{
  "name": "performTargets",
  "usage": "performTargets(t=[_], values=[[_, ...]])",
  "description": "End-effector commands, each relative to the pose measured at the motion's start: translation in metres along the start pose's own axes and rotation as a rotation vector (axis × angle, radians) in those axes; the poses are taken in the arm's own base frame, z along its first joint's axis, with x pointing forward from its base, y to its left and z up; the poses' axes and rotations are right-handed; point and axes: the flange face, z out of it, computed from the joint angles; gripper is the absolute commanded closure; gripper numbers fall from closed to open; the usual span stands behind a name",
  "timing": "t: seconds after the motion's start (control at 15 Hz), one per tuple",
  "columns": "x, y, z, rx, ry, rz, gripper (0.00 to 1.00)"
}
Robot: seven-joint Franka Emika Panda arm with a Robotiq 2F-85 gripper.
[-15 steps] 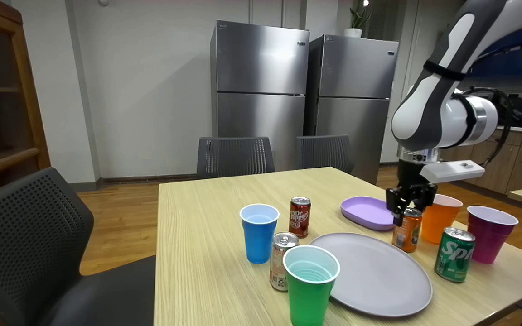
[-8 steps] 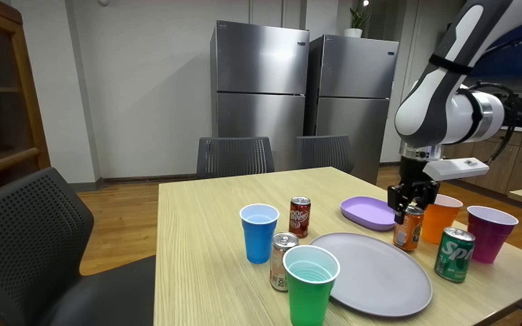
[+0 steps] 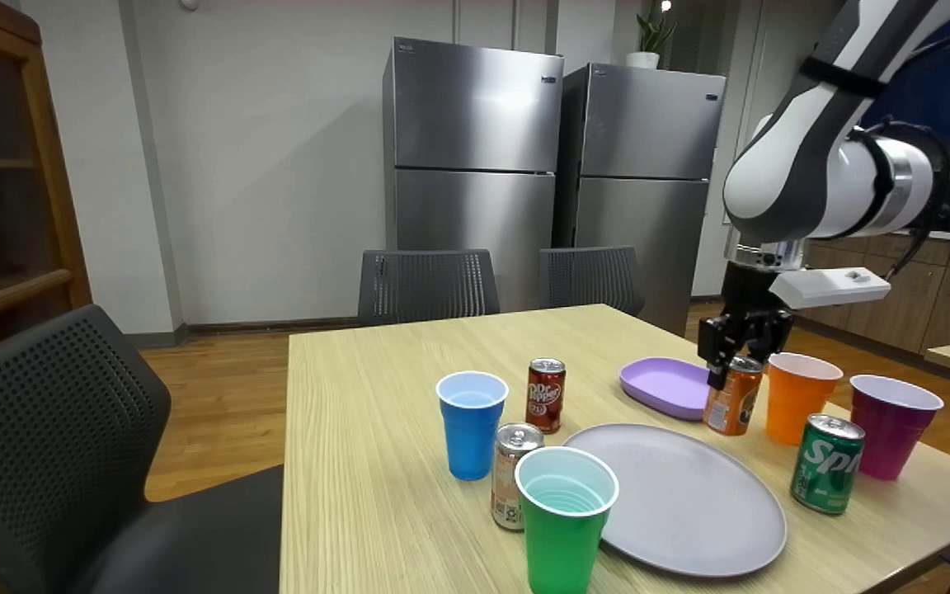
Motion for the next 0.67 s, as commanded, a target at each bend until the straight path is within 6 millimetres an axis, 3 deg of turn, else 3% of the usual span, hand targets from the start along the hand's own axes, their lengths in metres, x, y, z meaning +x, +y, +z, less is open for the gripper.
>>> performTargets(t=[0.0, 0.6], values=[[-0.009, -0.018, -0.022, 0.008, 0.039, -0.016, 0.62], [0.002, -0.038, -0.032, 0.017, 0.069, -0.054, 0.62]])
